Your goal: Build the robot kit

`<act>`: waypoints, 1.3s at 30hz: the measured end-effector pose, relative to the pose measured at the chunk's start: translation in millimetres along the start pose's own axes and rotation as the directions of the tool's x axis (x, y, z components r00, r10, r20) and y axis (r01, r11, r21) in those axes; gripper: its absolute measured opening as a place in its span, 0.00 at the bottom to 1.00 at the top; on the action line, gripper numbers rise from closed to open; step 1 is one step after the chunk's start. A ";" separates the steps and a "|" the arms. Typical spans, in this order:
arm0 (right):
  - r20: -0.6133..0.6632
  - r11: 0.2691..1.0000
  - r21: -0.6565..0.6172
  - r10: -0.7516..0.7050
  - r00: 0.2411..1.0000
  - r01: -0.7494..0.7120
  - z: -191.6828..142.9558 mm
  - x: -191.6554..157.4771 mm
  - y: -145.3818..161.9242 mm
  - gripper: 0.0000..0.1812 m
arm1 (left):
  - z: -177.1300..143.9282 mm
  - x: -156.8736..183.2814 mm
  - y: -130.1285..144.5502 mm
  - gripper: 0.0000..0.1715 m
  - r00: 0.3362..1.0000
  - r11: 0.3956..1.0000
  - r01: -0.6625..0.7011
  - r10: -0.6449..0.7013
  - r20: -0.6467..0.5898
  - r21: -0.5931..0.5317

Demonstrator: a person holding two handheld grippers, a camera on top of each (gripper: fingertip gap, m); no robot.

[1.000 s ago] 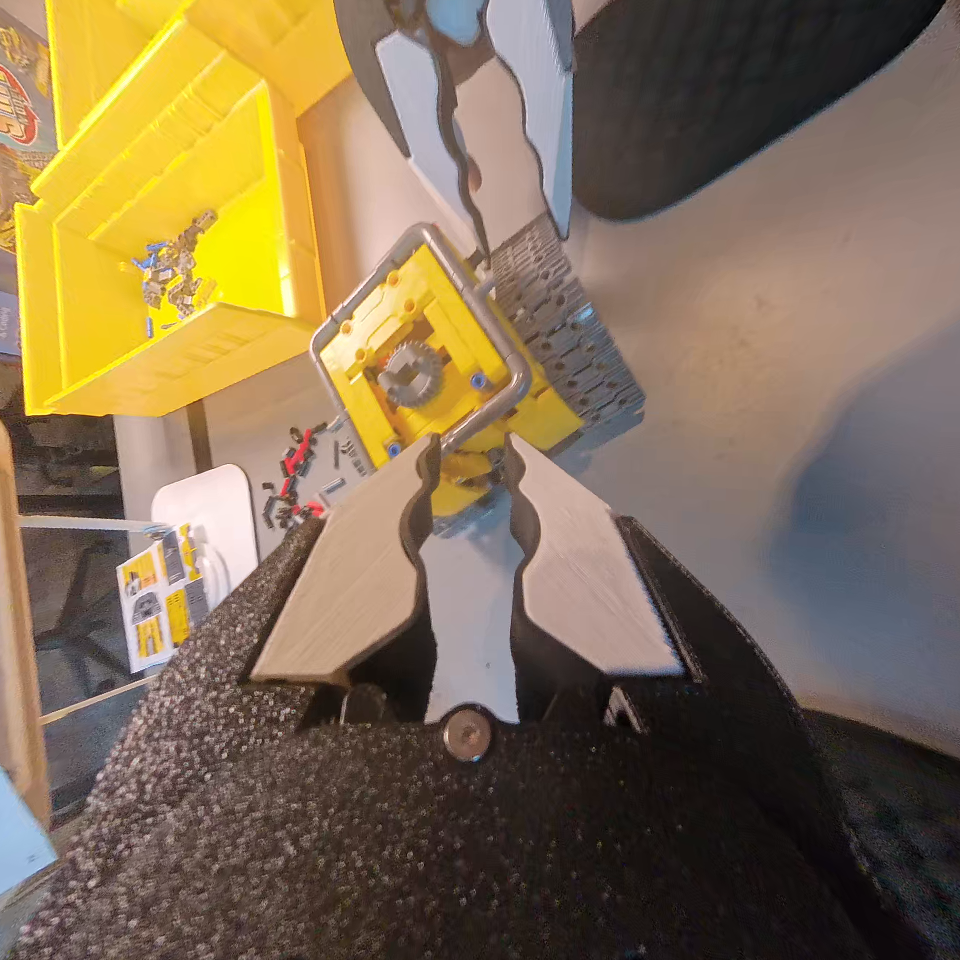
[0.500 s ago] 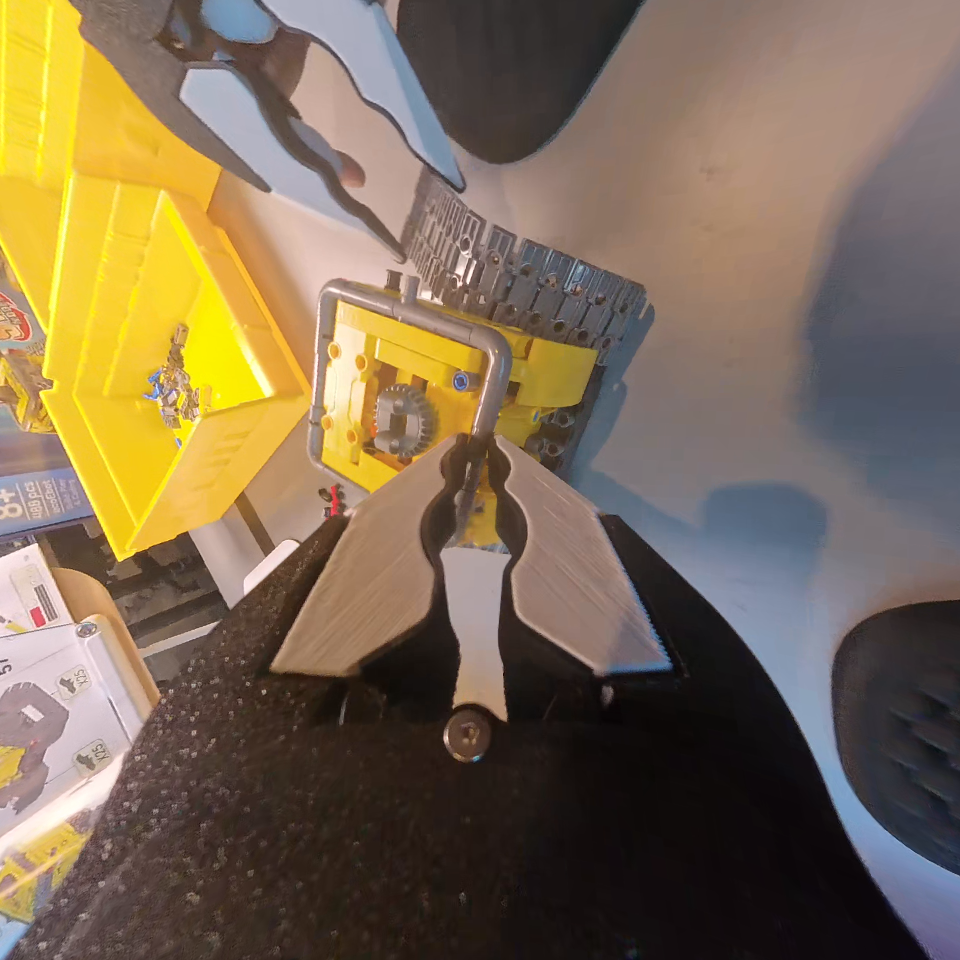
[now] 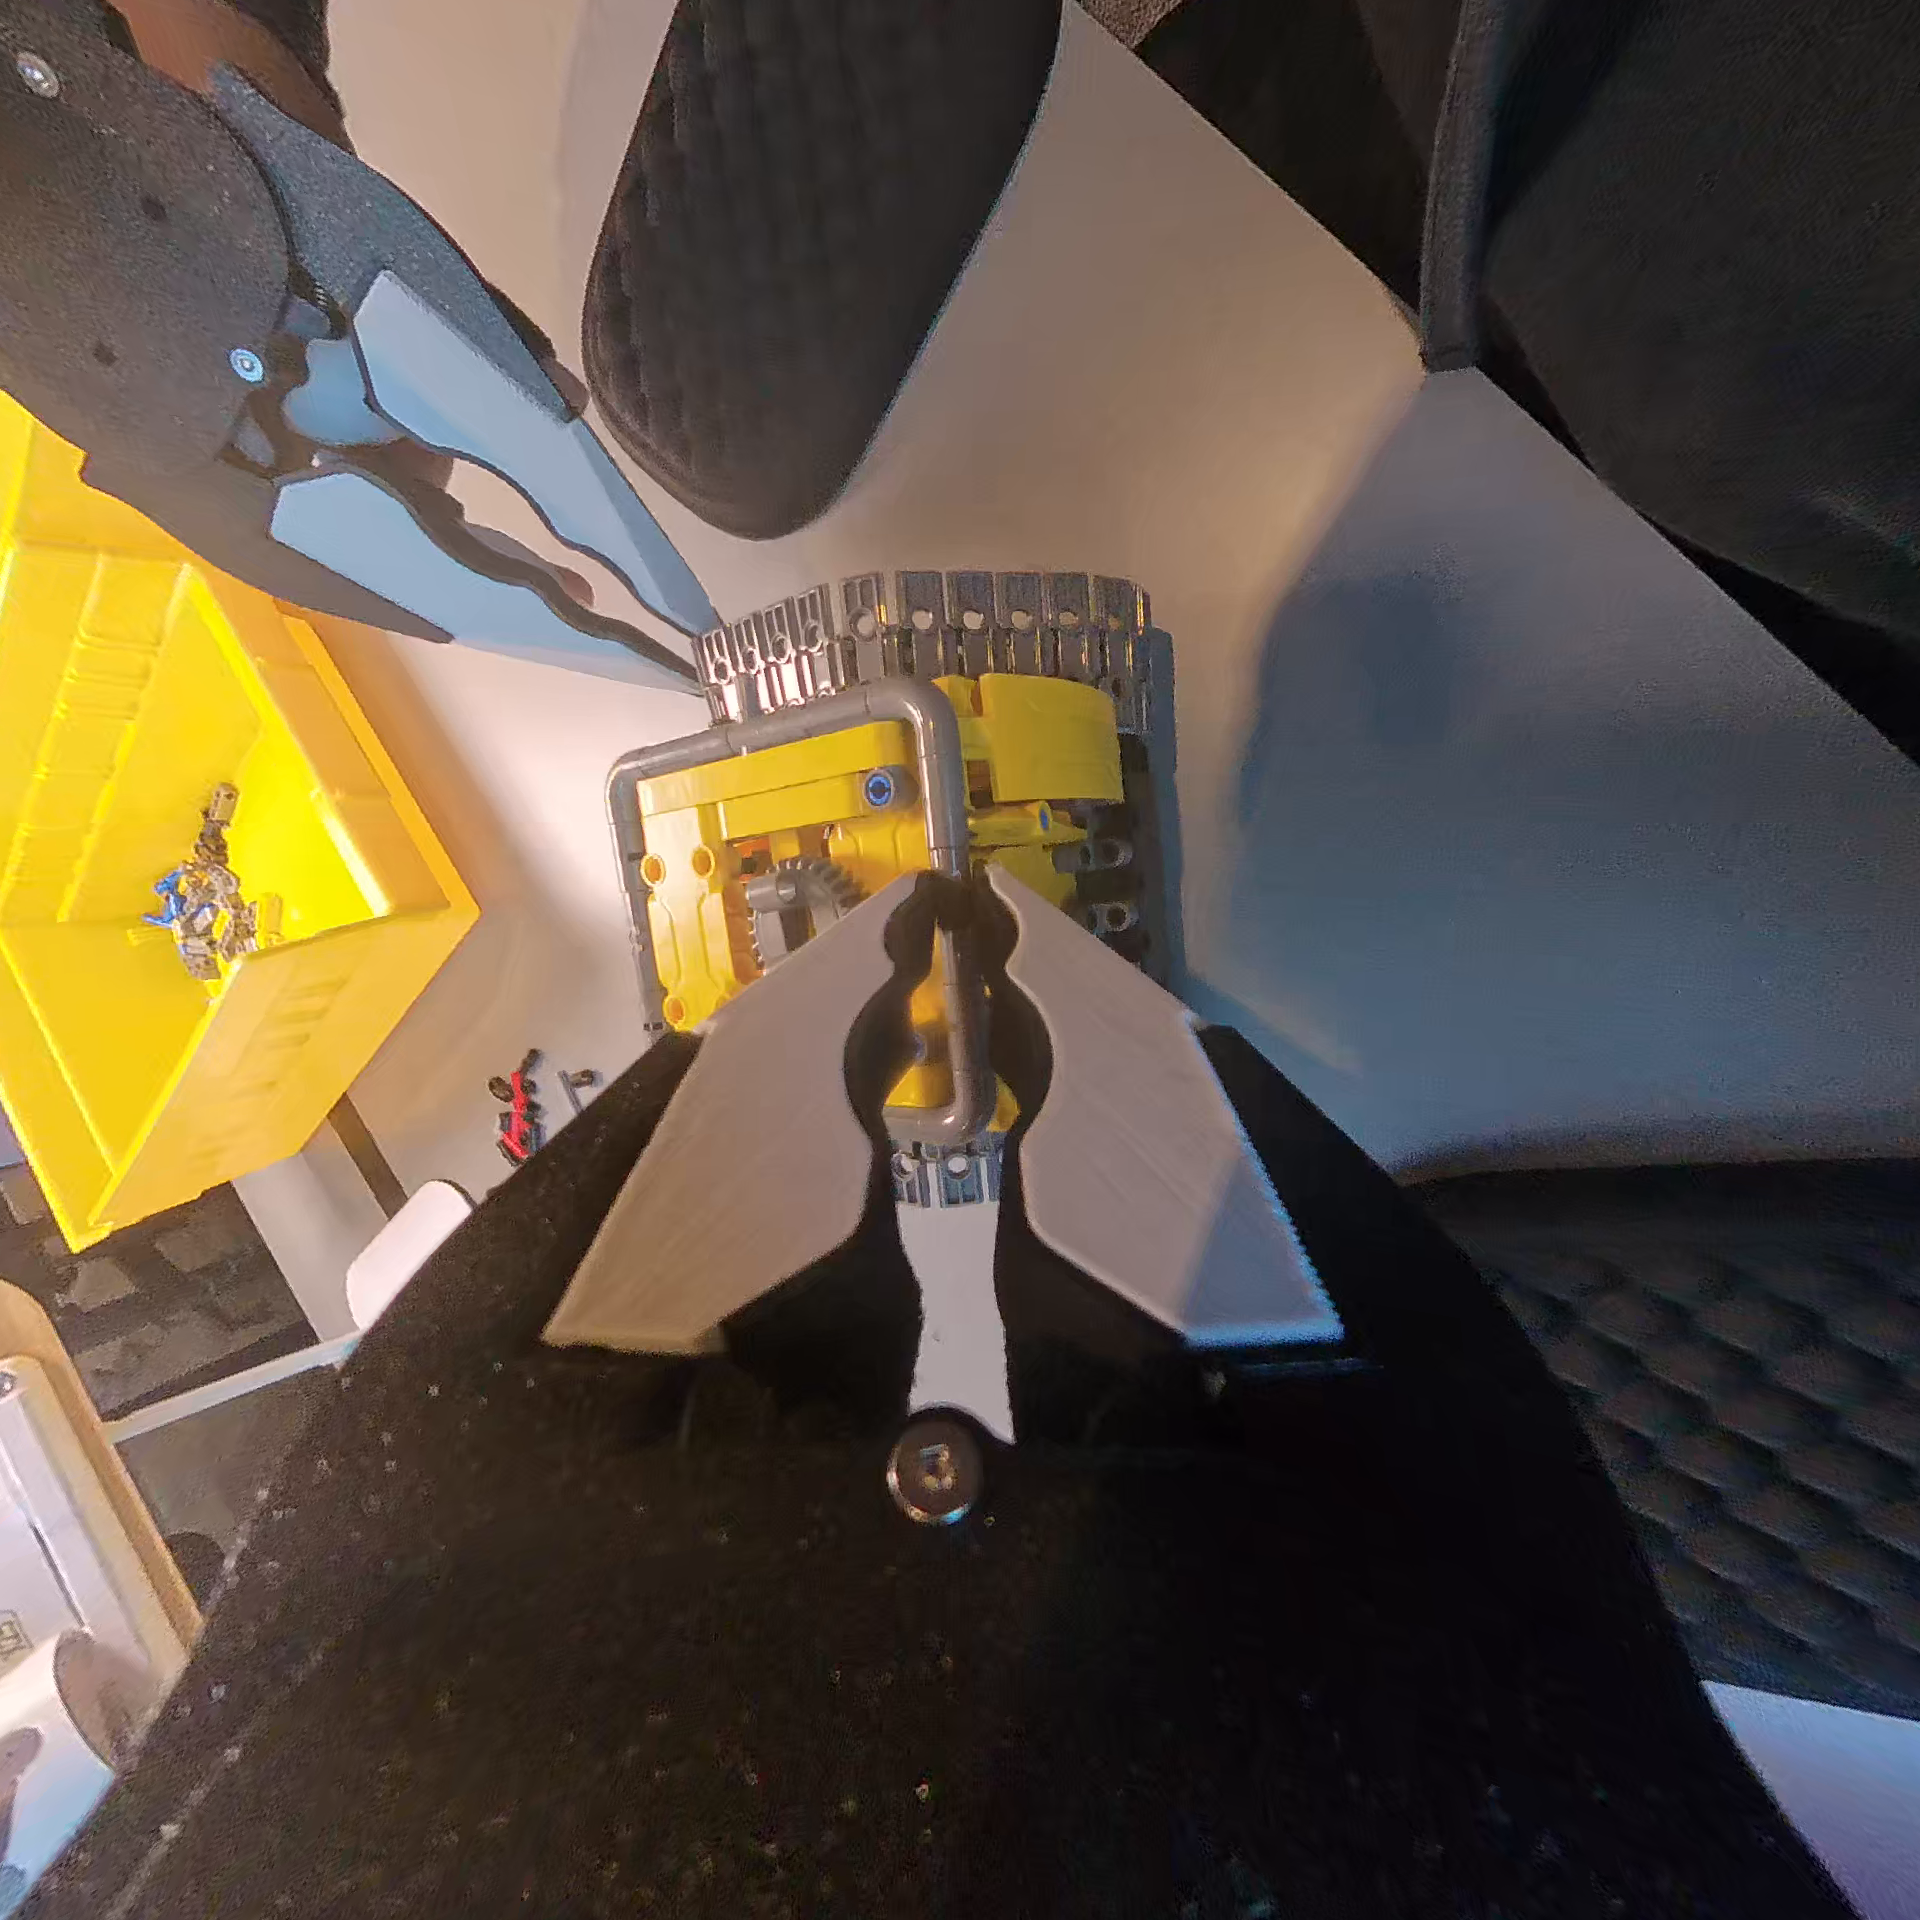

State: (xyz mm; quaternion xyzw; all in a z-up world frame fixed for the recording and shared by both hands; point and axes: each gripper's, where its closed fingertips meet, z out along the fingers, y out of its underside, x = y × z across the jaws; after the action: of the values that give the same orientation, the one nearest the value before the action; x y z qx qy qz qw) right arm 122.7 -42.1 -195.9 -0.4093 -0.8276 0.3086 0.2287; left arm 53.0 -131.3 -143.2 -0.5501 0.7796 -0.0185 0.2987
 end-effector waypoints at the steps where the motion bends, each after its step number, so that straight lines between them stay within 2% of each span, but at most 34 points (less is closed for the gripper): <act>1: -0.013 1.000 0.005 -0.010 1.000 0.010 1.7 1.5 -0.7 0.04 | -0.9 1.4 1.0 0.03 1.000 1.000 0.009 -0.009 0.004 0.000; 7: -0.153 0.997 0.064 -0.023 0.988 0.033 5.7 9.2 -2.3 0.03 | -6.5 6.3 11.6 0.03 0.999 0.999 0.034 -0.034 0.023 -0.018; 11: -0.275 0.992 0.125 0.032 0.961 0.003 -1.9 21.6 -7.0 0.03 | -7.0 5.6 13.4 0.03 0.999 0.999 0.037 -0.036 0.010 -0.028; 15: -0.299 0.998 0.058 0.038 0.954 -0.021 17.7 20.5 12.7 0.03 | -2.9 0.9 10.6 0.04 0.998 0.998 0.060 -0.060 0.011 0.004; 17: -0.272 0.996 0.075 0.062 0.960 -0.044 19.0 16.4 13.3 0.07 | -2.0 -1.3 10.7 0.04 0.996 0.996 0.083 -0.084 0.035 0.018; 22: -0.246 0.995 0.089 0.064 0.967 -0.044 8.5 16.1 12.5 0.15 | -13.3 -5.8 14.9 0.12 0.959 0.974 0.218 -0.225 0.174 0.058; 27: -0.114 0.996 0.087 0.039 0.993 -0.029 22.1 12.7 2.0 0.32 | -20.2 -10.0 17.1 0.16 0.859 0.936 0.325 -0.352 0.373 0.134; 29: -0.044 0.995 0.092 0.030 0.999 -0.026 32.5 12.0 -1.9 0.33 | -26.9 -10.7 17.0 0.18 0.797 0.904 0.381 -0.428 0.426 0.196; 31: 0.013 0.995 0.099 0.029 1.000 -0.030 40.0 12.3 -4.0 0.30 | -40.5 -13.9 24.5 0.20 0.678 0.826 0.474 -0.564 0.472 0.306; 32: 0.039 0.994 0.105 0.029 0.999 -0.033 42.3 11.5 -4.7 0.27 | -46.0 -15.0 29.6 0.21 0.597 0.761 0.525 -0.648 0.473 0.381; 34: 0.064 0.991 0.132 0.025 0.998 -0.033 42.6 12.5 -7.6 0.20 | -38.9 -7.2 36.9 0.30 0.491 0.635 0.617 -0.772 0.402 0.465; 36: 0.096 0.984 0.170 0.032 0.995 -0.048 38.7 11.4 -13.7 0.12 | -22.3 -0.6 47.0 0.32 0.439 0.584 0.676 -0.809 0.390 0.449; 39: 0.093 0.987 0.153 0.040 0.995 -0.054 34.1 11.3 -17.0 0.12 | -11.0 -4.0 42.3 0.26 0.436 0.564 0.676 -0.825 0.359 0.474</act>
State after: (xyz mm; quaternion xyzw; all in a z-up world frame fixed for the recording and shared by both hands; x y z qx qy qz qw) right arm 85.7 -52.0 -206.6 -0.3955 -0.8005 0.3956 0.2152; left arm 12.7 -114.5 -147.5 -0.7762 0.3189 -0.0950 0.5355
